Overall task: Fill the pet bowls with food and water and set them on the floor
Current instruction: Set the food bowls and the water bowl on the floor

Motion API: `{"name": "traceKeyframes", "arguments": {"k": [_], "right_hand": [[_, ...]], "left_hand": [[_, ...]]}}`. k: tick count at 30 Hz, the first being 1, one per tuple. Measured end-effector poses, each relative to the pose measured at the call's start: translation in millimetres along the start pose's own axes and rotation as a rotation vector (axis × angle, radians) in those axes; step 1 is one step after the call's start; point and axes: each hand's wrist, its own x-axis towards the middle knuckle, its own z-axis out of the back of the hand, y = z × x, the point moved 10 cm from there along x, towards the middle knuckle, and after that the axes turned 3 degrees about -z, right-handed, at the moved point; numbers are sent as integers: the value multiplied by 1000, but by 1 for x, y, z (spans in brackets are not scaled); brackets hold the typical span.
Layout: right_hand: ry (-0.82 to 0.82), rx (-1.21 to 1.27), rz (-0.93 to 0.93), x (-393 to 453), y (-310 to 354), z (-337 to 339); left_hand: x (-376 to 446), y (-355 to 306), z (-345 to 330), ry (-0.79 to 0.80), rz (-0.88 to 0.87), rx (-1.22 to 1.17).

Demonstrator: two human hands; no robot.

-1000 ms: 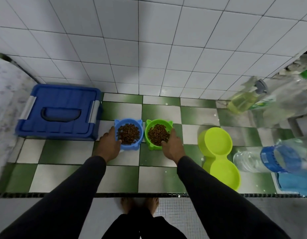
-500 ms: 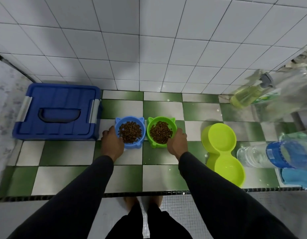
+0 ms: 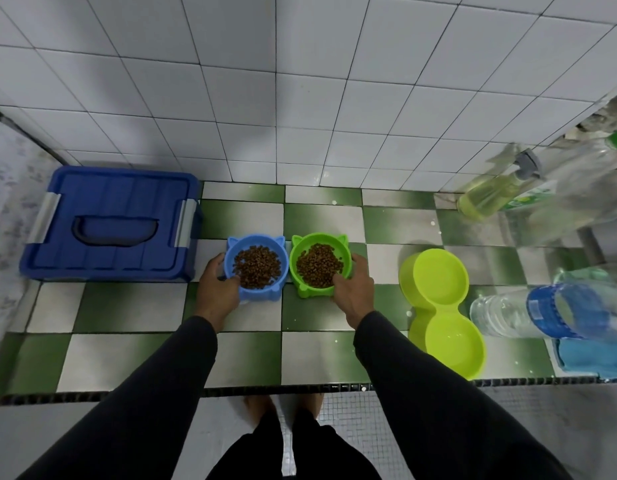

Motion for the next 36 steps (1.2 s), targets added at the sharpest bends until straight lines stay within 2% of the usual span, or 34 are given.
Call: {"name": "traceKeyframes", "arguments": {"k": [4,9,22,36], "right_hand": [[11,130,8,-5,0,3],[23,284,-32,-16,1,5],[19,541,11,-58,15,40],[15,674,117,-85,88,84]], "left_hand": [[-7,17,-9,20,172,-338],[-20,11,-17,31,201,-470],[-59,-30,-14,36,74,-625],[-101,-111,16,-9,-121,-727]]}}
